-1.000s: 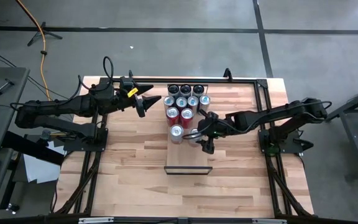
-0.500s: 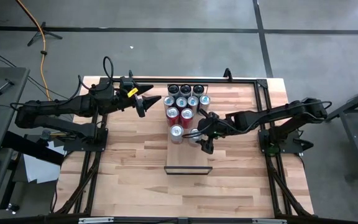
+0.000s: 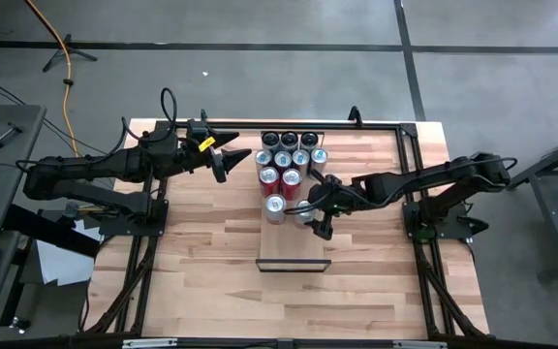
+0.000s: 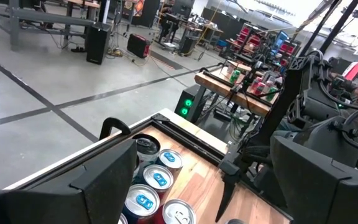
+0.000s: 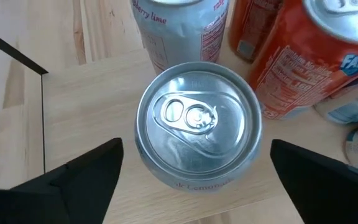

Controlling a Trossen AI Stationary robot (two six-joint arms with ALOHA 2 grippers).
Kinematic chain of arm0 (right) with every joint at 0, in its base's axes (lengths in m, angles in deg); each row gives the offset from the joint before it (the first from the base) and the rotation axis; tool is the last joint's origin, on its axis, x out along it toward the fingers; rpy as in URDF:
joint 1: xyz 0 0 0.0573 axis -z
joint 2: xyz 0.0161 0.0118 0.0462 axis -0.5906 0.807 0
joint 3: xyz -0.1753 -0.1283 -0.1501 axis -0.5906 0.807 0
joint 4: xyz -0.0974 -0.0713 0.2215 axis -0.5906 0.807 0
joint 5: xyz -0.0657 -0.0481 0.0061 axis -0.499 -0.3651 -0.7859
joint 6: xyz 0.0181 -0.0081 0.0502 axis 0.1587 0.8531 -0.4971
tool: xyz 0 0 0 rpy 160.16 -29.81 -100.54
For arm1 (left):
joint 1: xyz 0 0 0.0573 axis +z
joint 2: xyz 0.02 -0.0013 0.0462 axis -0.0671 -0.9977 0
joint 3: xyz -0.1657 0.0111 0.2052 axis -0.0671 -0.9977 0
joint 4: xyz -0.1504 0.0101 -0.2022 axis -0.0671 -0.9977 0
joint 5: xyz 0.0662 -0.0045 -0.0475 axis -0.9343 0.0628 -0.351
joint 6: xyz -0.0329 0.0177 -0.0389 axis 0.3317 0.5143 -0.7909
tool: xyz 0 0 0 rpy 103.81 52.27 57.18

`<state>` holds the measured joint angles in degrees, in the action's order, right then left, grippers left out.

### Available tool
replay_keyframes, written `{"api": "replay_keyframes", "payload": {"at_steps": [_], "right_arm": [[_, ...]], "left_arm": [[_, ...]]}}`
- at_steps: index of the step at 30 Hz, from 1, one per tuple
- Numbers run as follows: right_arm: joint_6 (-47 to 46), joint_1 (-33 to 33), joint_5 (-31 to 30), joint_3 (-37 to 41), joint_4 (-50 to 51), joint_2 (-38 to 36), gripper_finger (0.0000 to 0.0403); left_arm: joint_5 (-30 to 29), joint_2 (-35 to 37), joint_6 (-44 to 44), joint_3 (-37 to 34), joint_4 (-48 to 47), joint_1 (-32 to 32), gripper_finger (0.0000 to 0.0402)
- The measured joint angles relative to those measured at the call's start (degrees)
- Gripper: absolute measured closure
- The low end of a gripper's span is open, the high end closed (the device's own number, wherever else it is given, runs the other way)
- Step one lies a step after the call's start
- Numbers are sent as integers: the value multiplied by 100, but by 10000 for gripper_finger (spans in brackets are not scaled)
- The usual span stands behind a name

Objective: Place canned beverage on shelf
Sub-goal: Put the pink-white soda can on the shelf aligned with the other pink-white soda can

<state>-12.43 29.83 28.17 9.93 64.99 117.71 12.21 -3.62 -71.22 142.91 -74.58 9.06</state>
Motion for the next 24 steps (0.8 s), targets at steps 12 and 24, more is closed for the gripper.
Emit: {"api": "replay_keyframes", "payload": {"at_steps": [12, 24], "right_arm": [[1338, 314, 182, -739, 1475, -567, 4], [4012, 983, 3033, -1925, 1558, -553, 4]], "left_arm": [[2, 0, 0, 0, -4, 2, 76], [2, 0, -7, 0, -3, 1, 76]]}}
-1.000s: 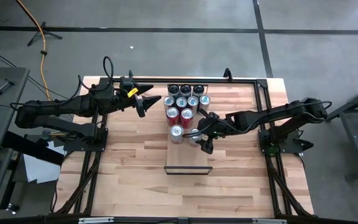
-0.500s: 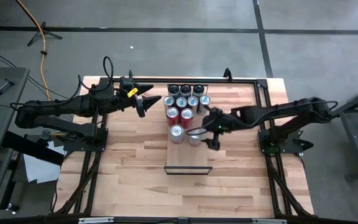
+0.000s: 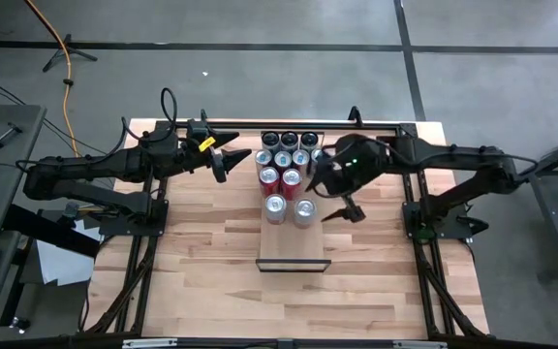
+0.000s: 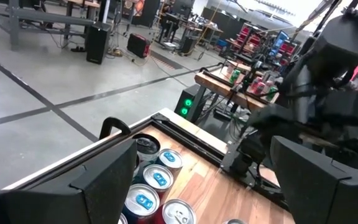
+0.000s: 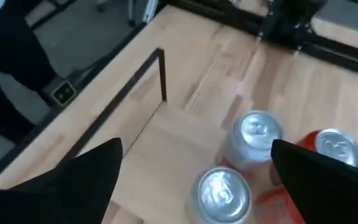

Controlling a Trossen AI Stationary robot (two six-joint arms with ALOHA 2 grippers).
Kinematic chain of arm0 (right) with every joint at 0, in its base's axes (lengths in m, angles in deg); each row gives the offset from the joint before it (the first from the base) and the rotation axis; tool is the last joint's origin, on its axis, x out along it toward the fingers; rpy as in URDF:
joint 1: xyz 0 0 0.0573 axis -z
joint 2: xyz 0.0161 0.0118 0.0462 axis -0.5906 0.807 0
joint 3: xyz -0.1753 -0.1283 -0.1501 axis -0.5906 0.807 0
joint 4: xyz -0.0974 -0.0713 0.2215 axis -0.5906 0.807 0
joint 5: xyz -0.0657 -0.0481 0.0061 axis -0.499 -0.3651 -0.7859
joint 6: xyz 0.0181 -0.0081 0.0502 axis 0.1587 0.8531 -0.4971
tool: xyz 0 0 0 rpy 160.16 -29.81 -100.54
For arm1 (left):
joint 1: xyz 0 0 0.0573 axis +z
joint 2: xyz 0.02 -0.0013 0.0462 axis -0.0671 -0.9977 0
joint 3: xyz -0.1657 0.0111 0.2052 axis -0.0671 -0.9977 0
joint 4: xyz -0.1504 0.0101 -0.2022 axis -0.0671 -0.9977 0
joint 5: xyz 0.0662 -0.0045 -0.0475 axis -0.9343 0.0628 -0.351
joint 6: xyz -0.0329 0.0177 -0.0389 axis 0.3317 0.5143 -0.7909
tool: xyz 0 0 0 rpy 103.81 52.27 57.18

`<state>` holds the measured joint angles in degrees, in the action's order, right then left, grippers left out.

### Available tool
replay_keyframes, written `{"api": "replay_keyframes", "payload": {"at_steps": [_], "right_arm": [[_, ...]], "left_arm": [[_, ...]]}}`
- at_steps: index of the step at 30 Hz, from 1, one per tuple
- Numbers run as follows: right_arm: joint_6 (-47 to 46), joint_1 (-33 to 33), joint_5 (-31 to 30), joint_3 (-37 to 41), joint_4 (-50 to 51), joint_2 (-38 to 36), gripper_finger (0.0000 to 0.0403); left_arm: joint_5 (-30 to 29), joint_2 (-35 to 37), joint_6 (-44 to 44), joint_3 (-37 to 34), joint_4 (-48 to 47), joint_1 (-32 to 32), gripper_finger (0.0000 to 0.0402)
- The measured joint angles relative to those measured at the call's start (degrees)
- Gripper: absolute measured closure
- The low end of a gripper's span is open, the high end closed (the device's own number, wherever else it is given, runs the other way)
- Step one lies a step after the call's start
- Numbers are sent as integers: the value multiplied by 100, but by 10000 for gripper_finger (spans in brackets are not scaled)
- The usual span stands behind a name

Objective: Place canned beverage on shelf
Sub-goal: Put the pink-white soda can on the shelf aligned with the other pink-white soda can

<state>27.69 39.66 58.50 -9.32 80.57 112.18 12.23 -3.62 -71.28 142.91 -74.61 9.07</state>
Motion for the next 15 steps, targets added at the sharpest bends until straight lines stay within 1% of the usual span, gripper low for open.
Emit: {"api": "replay_keyframes", "payload": {"at_steps": [1, 4, 9, 15], "right_arm": [[73, 6, 111, 29, -40, 30, 4], [207, 37, 47, 54, -20, 239, 4], [354, 29, 73, -1, -118, 789, 4], [800, 91, 53, -6, 111, 1170, 4]], "left_arm": [[1, 0, 0, 0, 0, -1, 76], [0, 0, -2, 0, 8, -1, 76], [2, 0, -7, 0, 13, 1, 76], [7, 0, -151, 0, 6, 1, 76]]}}
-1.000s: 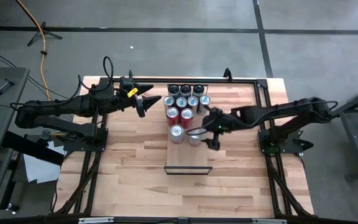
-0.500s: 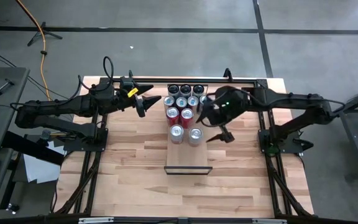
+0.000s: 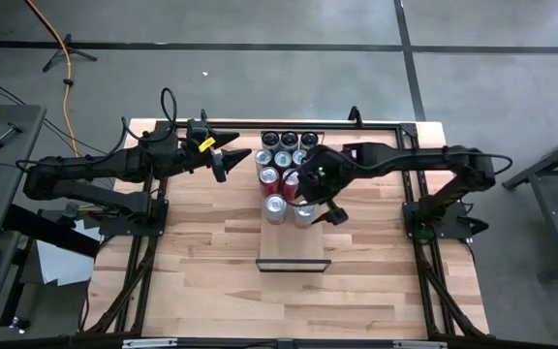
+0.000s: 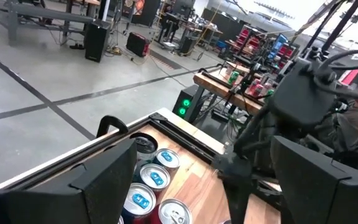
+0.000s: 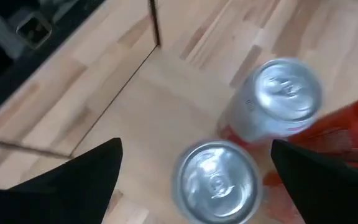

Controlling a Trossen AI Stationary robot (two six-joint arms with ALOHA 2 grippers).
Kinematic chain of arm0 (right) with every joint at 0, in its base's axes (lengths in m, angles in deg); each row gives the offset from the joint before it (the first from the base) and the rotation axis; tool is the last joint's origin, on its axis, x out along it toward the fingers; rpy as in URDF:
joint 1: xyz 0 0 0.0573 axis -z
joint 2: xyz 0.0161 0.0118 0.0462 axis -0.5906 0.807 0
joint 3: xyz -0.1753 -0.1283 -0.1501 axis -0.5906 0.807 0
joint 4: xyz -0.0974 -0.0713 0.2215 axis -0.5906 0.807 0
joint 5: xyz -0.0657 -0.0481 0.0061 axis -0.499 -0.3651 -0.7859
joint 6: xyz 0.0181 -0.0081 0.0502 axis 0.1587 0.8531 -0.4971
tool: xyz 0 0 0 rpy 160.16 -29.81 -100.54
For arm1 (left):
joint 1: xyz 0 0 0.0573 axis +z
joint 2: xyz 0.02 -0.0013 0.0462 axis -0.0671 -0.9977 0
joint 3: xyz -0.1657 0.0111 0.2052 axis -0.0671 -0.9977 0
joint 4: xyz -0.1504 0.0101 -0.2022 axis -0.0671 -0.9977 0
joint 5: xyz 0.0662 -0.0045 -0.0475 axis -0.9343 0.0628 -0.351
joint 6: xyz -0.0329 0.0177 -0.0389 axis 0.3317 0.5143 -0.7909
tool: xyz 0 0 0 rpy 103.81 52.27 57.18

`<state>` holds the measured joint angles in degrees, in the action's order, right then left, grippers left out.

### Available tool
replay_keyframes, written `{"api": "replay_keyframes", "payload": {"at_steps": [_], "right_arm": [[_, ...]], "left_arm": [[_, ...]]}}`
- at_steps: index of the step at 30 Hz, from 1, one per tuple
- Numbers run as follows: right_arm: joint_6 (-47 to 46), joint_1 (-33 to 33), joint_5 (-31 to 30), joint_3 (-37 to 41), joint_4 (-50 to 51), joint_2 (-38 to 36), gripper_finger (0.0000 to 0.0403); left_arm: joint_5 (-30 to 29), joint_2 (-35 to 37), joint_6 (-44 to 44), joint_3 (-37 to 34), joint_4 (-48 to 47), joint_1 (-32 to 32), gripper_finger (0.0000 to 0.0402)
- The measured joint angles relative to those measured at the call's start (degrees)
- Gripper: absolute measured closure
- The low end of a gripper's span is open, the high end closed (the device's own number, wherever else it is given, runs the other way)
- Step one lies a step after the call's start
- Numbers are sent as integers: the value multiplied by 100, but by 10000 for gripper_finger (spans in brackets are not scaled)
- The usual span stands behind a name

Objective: Place canned beverage on shelf
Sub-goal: Put the pink-white soda can on the shelf aligned with the other pink-white soda can

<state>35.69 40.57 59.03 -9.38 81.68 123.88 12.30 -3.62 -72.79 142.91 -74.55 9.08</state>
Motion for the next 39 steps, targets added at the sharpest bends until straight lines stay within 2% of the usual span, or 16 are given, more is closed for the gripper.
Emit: {"api": "replay_keyframes", "payload": {"at_steps": [7, 13, 19, 39], "right_arm": [[181, 45, -38, -3, 306, 274, 4], [155, 45, -741, -3, 290, 330, 4], [149, 13, -537, -3, 369, 330, 4], [107, -77, -591, -3, 394, 463, 4]], "left_arm": [[52, 0, 0, 0, -2, -2, 76], [53, 0, -4, 0, -2, -1, 76], [59, 0, -138, 0, -11, 0, 76], [59, 0, -136, 0, -11, -2, 76]]}}
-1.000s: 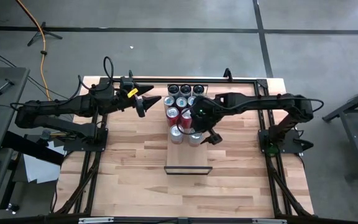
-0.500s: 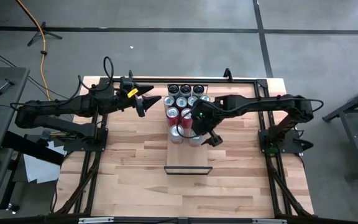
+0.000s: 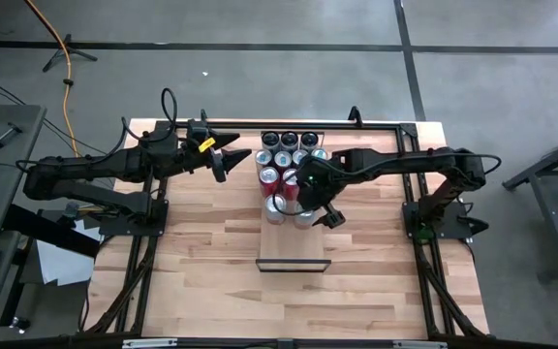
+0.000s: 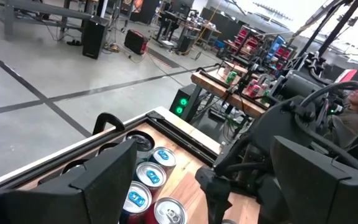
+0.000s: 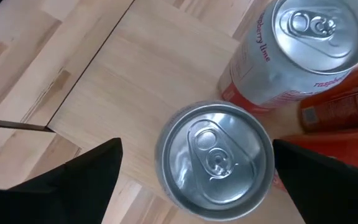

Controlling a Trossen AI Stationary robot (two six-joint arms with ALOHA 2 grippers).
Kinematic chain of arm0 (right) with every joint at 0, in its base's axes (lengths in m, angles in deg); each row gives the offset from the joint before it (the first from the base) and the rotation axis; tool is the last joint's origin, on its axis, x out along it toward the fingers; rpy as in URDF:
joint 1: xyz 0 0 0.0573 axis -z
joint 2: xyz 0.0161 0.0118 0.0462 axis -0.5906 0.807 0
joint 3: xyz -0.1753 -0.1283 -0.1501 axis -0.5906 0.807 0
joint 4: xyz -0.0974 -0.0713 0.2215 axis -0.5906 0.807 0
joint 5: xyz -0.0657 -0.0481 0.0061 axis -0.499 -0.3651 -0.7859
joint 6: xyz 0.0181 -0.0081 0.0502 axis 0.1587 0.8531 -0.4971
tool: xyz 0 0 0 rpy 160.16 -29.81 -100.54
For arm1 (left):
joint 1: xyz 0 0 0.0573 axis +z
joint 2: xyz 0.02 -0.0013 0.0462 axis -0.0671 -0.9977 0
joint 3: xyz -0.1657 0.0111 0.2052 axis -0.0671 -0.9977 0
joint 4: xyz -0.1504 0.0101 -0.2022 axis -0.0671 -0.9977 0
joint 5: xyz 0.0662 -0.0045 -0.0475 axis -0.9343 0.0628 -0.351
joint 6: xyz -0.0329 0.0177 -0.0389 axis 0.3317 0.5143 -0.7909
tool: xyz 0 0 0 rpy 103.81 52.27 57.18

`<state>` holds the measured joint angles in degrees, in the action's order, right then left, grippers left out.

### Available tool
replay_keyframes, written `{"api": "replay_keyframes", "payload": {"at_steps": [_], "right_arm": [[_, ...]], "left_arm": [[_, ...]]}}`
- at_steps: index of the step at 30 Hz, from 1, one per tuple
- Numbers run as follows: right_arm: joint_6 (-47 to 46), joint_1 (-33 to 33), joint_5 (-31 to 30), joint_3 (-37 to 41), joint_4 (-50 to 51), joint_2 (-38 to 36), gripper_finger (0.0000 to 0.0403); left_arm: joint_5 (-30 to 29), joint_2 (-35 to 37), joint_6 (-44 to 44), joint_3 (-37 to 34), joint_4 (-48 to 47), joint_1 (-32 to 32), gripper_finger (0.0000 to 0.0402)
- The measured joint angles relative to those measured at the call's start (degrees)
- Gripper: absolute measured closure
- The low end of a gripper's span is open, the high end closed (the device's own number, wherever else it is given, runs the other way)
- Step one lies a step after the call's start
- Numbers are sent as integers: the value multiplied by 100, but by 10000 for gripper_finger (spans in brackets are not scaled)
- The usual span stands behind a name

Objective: Place canned beverage on shelf
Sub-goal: Put the pink-white soda can on the shelf aligned with the other pink-white soda can

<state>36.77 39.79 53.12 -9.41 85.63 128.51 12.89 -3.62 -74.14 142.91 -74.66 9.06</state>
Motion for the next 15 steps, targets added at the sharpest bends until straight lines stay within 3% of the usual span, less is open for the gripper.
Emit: {"api": "replay_keyframes", "payload": {"at_steps": [9, 15], "right_arm": [[1, 2, -7, 0, -27, 142, 11], [-263, 0, -268, 0, -168, 142, 64]], "left_arm": [[0, 0, 0, 0, -4, 2, 76], [0, 0, -1, 0, -84, 1, 76]]}}
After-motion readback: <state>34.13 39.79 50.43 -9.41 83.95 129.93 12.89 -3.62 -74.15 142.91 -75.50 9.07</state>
